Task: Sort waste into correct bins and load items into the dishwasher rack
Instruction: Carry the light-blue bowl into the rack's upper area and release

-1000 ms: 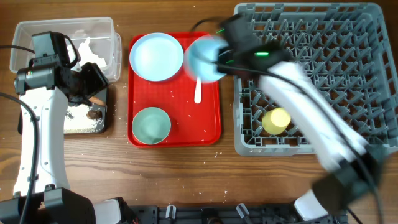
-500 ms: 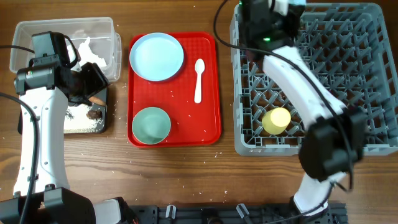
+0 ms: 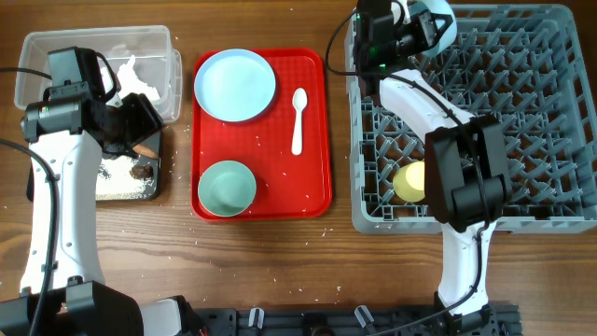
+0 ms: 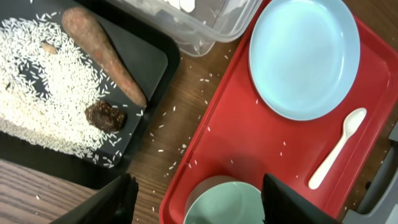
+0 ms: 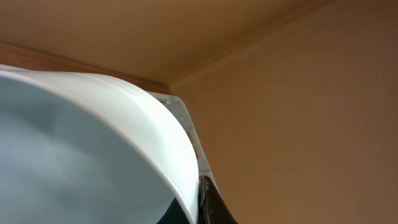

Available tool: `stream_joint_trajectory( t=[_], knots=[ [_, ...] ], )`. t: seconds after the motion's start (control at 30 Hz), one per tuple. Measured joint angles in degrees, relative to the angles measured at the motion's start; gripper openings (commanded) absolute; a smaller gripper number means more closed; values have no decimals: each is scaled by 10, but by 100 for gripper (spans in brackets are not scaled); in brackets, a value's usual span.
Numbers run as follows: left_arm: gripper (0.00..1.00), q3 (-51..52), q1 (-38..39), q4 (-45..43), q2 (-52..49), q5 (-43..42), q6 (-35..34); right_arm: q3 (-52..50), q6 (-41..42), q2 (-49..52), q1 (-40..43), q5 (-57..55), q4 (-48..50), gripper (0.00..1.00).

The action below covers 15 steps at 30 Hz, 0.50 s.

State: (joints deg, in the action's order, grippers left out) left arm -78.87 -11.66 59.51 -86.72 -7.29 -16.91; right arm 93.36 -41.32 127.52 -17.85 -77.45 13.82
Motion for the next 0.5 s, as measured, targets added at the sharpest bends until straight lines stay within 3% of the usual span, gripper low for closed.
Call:
stream_joint_trajectory(
  t=[0.37, 0.5],
  knots=[
    [68, 0, 0, -8, 0, 0, 0, 0, -6, 0, -43, 5, -46, 5],
    [68, 0, 0, -8, 0, 0, 0, 0, -6, 0, -43, 4, -59, 14]
  ],
)
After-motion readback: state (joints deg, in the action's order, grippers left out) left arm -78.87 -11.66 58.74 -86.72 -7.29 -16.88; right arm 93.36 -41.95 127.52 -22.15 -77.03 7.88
